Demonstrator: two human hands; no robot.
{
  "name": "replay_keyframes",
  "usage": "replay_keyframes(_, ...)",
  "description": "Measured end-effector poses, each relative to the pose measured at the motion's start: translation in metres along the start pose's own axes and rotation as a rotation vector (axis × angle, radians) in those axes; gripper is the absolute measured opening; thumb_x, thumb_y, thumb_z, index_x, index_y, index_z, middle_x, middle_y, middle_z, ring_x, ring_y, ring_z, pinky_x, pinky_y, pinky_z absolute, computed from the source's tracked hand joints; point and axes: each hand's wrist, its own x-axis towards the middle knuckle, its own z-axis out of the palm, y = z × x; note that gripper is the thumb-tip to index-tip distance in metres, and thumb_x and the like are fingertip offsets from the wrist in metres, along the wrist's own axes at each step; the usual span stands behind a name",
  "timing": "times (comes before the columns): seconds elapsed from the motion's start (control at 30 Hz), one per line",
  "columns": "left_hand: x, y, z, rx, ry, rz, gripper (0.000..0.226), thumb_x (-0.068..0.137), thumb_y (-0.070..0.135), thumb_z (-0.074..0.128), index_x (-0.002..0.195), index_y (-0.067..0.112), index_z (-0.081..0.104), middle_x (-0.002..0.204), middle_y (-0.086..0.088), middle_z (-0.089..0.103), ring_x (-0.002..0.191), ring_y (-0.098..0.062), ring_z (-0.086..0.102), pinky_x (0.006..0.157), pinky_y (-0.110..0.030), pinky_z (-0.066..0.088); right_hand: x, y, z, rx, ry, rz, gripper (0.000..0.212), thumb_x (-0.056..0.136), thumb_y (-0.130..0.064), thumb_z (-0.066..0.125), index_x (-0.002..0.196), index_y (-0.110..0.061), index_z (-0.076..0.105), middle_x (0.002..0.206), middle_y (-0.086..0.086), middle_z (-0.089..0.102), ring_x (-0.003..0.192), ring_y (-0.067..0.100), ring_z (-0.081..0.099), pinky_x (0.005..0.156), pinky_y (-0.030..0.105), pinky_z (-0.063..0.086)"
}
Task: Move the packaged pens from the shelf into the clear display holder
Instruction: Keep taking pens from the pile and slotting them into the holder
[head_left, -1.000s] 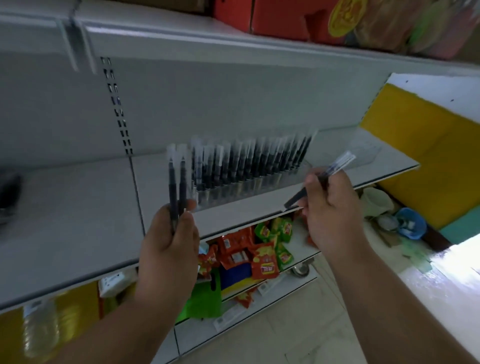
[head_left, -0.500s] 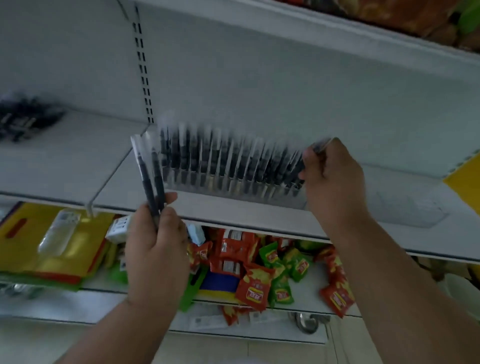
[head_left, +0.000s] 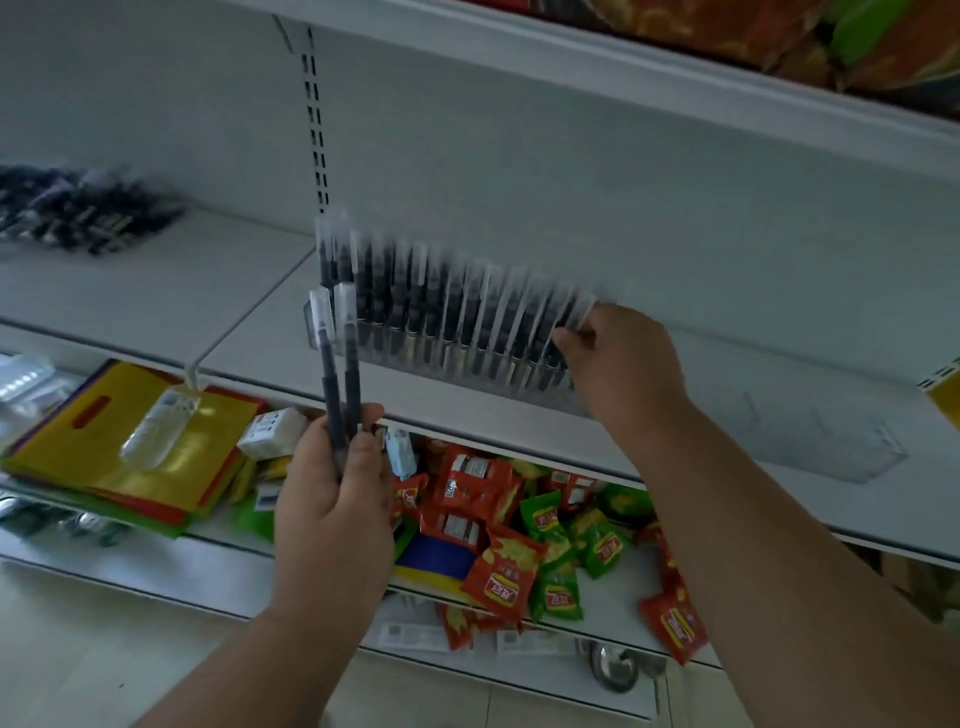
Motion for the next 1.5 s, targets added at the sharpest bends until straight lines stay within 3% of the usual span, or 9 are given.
replay_keyframes(0.27, 0.008, 0.007, -0.006, 0.018, -0.138, -0.034, 0.029, 0.103, 0.011, 0.043, 0.102, 0.026, 0.067, 0.059, 0.010, 0.042, 0.052, -0.010, 0.036, 0.049, -0.029, 0.029, -0.030, -0.017, -0.006, 0.198, 0.141, 0.079, 0.038, 0.088, -0.056, 0.061, 0.085, -0.019, 0.061, 0.074, -0.005, 0.061, 0.071, 0.011, 0.057, 0.063, 0.029, 0.048)
replay_keyframes(0.43, 0.017, 0.018, -0.001, 0.025, -0.448, -0.125, 0.037, 0.102, 0.007, 0.042, 0.095, 0.028, 0.071, 0.059, 0.002, 0.038, 0.051, -0.011, 0.032, 0.044, -0.021, 0.028, -0.060, -0.062, -0.010, 0.822, -0.219, 0.086, 0.019, 0.094, -0.033, 0.061, 0.083, -0.018, 0.066, 0.076, 0.010, 0.068, 0.053, 0.010, 0.051, 0.053, 0.023, 0.045)
replay_keyframes(0.6, 0.024, 0.014, -0.002, 0.057, -0.640, -0.182, 0.037, 0.103, 0.010, 0.041, 0.093, 0.030, 0.071, 0.062, -0.006, 0.034, 0.052, -0.017, 0.029, 0.047, -0.028, 0.025, -0.067, -0.062, -0.014, 1.069, -0.190, 0.172, 0.020, 0.097, -0.021, 0.058, 0.079, -0.021, 0.067, 0.081, 0.024, 0.066, 0.054, 0.018, 0.048, 0.044, 0.020, 0.035)
replay_keyframes(0.77, 0.024, 0.010, 0.006, 0.072, -0.693, -0.201, 0.036, 0.102, 0.013, 0.041, 0.091, 0.032, 0.070, 0.061, -0.007, 0.033, 0.051, -0.018, 0.027, 0.046, -0.026, 0.025, -0.070, -0.053, -0.015, 1.043, -0.194, 0.177, 0.018, 0.096, -0.020, 0.060, 0.080, -0.017, 0.067, 0.075, 0.018, 0.065, 0.055, 0.018, 0.050, 0.044, 0.020, 0.036)
replay_keyframes(0.87, 0.027, 0.012, 0.011, 0.063, -0.578, -0.147, 0.036, 0.103, 0.014, 0.041, 0.095, 0.033, 0.071, 0.063, -0.011, 0.033, 0.050, -0.019, 0.029, 0.044, -0.026, 0.025, -0.053, -0.040, -0.030, 1.033, 0.114, 0.207, 0.017, 0.097, -0.017, 0.058, 0.087, -0.005, 0.065, 0.071, 0.017, 0.063, 0.050, 0.013, 0.051, 0.047, 0.025, 0.042)
replay_keyframes(1.0, 0.027, 0.010, 0.016, 0.073, -0.466, -0.118, 0.040, 0.103, 0.013, 0.040, 0.093, 0.037, 0.070, 0.064, -0.011, 0.034, 0.049, -0.019, 0.028, 0.044, -0.029, 0.024, -0.024, -0.008, -0.046, 0.609, 0.467, 0.004, 0.014, 0.095, -0.029, 0.055, 0.083, -0.024, 0.061, 0.079, 0.003, 0.067, 0.059, 0.023, 0.059, 0.060, 0.043, 0.053)
replay_keyframes(1.13, 0.018, 0.004, 0.022, 0.048, -0.442, -0.128, 0.039, 0.103, 0.012, 0.040, 0.093, 0.034, 0.071, 0.064, -0.011, 0.033, 0.049, -0.017, 0.028, 0.044, -0.028, 0.024, -0.016, 0.001, -0.038, 0.337, 0.361, -0.094, 0.014, 0.098, -0.028, 0.055, 0.092, -0.018, 0.061, 0.079, -0.006, 0.062, 0.064, 0.010, 0.054, 0.060, 0.025, 0.044)
replay_keyframes(1.23, 0.012, -0.001, 0.023, 0.012, -0.403, -0.144, 0.038, 0.103, 0.009, 0.039, 0.095, 0.028, 0.072, 0.063, -0.011, 0.028, 0.050, -0.018, 0.024, 0.043, -0.023, 0.024, -0.014, 0.003, -0.027, 0.223, 0.265, -0.118, 0.017, 0.099, -0.032, 0.052, 0.094, -0.018, 0.060, 0.070, -0.011, 0.052, 0.057, 0.005, 0.046, 0.055, 0.025, 0.036)
replay_keyframes(1.5, 0.012, -0.002, 0.023, 0.000, -0.378, -0.172, 0.037, 0.103, 0.006, 0.039, 0.097, 0.024, 0.071, 0.061, -0.006, 0.031, 0.051, -0.016, 0.026, 0.044, -0.021, 0.026, -0.003, -0.002, -0.023, 0.178, 0.322, -0.070, 0.018, 0.100, -0.030, 0.050, 0.096, -0.016, 0.059, 0.083, -0.002, 0.061, 0.071, 0.016, 0.056, 0.064, 0.032, 0.047)
